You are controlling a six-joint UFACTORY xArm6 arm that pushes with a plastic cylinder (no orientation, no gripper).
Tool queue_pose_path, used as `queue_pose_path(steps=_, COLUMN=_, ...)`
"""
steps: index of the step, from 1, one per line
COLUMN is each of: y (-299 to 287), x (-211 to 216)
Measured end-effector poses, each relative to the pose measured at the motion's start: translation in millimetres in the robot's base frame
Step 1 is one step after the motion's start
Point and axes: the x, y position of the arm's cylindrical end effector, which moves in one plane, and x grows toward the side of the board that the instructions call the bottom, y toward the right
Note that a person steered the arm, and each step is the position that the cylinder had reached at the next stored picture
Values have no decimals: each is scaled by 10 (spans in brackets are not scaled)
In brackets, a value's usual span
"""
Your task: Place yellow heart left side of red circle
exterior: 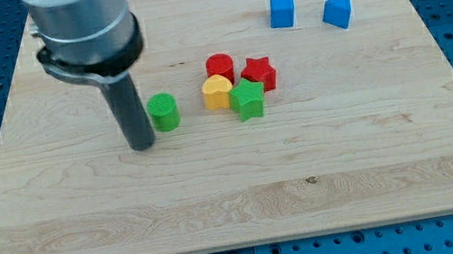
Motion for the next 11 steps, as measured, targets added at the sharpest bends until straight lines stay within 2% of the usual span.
queue_pose_path(steps=1, y=203, x=-328)
queue_pose_path(steps=2, y=505, x=-157)
queue_pose_path(steps=6, y=769, x=-95)
queue_pose_path(steps=7, y=565, x=-147)
queue_pose_path(steps=8, y=96, x=-478)
queue_pose_path(steps=9, y=-118, x=-944)
queue_pose_path(steps=11, y=-769, x=-1562)
